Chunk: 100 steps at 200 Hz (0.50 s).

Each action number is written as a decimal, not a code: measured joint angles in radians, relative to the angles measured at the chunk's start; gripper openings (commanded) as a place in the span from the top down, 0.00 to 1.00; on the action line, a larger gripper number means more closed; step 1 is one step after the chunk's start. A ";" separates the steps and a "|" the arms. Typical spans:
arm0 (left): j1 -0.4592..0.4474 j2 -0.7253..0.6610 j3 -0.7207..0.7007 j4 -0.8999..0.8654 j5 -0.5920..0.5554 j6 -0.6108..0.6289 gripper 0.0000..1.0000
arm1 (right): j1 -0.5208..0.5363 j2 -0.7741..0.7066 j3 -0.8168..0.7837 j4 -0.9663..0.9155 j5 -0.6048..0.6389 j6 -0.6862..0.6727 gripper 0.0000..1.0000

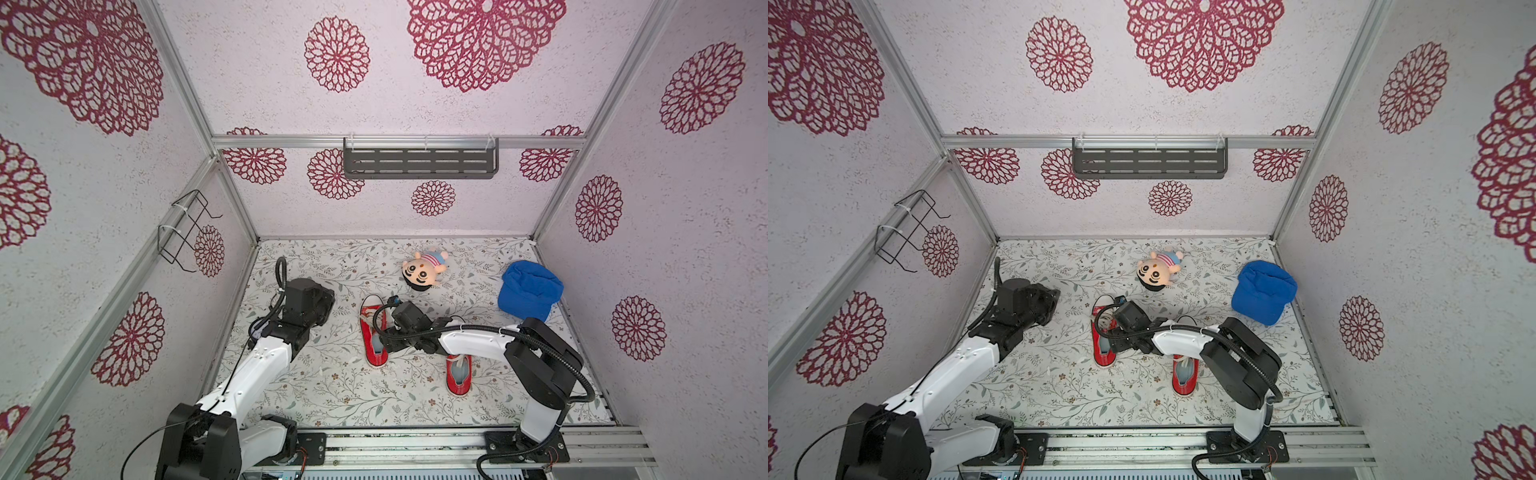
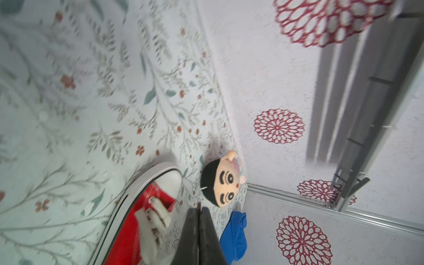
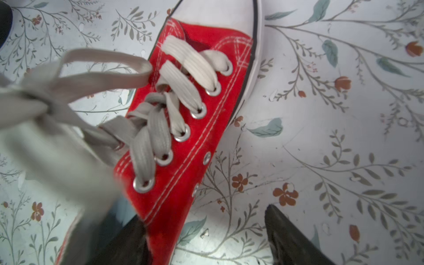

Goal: Remove the insole from the shoe
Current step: Untie the shoelace on the shoe.

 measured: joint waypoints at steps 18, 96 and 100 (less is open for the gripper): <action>0.039 -0.002 0.096 -0.036 -0.008 0.100 1.00 | 0.000 0.000 0.000 -0.003 0.000 0.001 0.23; 0.086 0.097 0.243 -0.138 -0.035 0.327 1.00 | 0.003 0.000 -0.011 -0.003 0.004 0.010 0.23; 0.087 0.101 0.246 -0.143 -0.040 0.332 1.00 | 0.003 0.000 -0.011 -0.003 0.004 0.010 0.23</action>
